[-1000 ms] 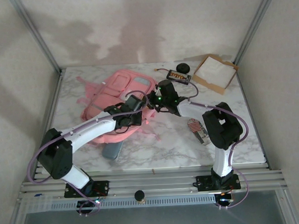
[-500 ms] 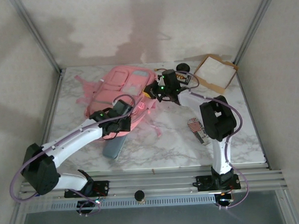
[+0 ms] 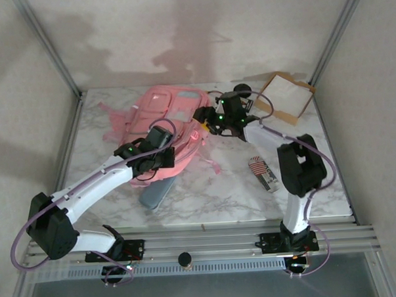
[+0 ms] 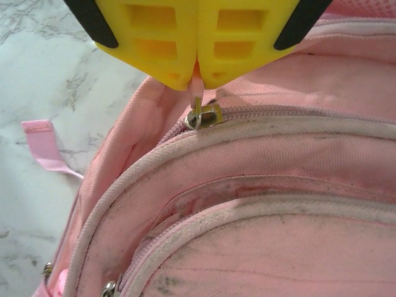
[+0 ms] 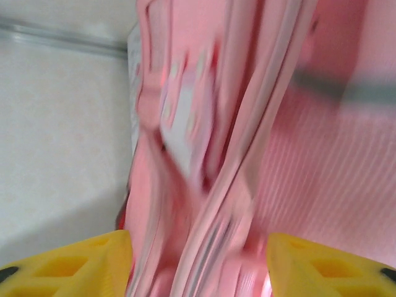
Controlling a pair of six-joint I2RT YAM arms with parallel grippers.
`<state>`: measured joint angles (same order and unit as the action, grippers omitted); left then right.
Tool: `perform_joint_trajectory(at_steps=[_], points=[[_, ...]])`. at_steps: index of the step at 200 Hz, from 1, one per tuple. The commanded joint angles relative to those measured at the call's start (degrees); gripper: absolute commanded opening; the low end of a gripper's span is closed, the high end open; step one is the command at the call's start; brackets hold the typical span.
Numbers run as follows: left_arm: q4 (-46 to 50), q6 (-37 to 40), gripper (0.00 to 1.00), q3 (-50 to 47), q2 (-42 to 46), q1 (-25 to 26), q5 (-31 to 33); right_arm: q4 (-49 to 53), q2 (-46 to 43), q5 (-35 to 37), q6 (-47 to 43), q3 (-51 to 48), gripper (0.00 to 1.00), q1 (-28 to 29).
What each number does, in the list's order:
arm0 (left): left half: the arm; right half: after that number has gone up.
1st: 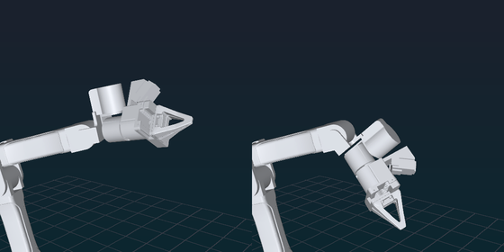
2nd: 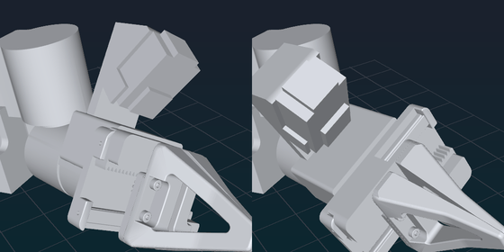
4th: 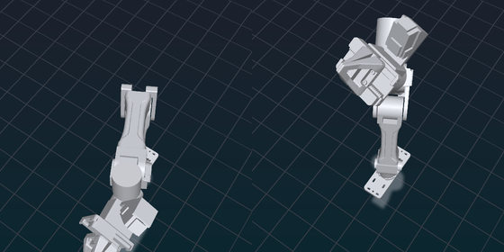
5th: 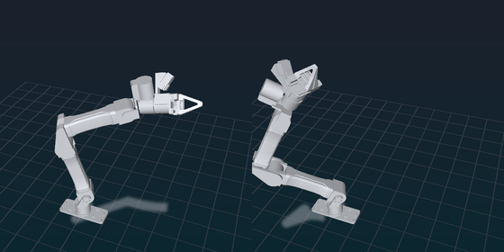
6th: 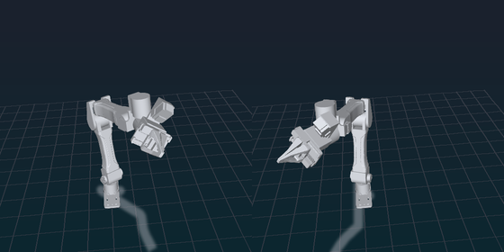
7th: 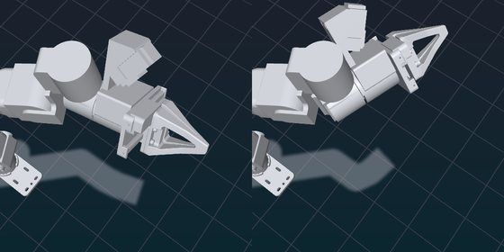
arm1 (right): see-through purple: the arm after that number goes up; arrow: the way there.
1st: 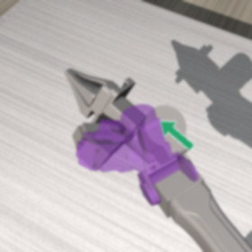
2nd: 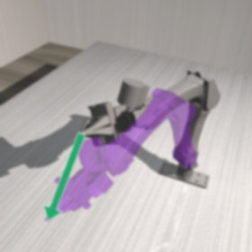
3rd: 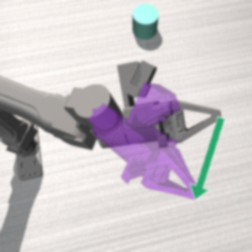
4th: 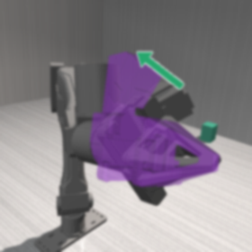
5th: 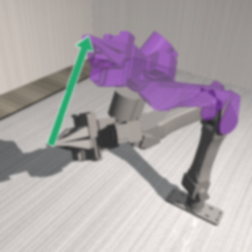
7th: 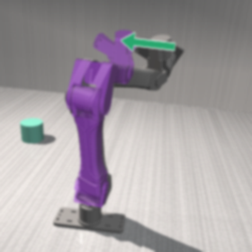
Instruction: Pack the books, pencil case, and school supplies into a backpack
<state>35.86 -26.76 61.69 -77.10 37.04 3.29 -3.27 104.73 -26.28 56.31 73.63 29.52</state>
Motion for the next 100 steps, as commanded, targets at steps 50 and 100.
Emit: perform_joint_trajectory(at_steps=[50,100], points=[[-7.85,1.31,0.00,2.13,0.07,0.49,-4.52,-4.49,-0.12,2.02,8.55,-3.09,0.51,8.30],[-8.45,2.60,0.00,2.91,-1.64,0.41,-2.91,-3.46,4.19,7.92,6.74,2.06,0.14,8.97]])
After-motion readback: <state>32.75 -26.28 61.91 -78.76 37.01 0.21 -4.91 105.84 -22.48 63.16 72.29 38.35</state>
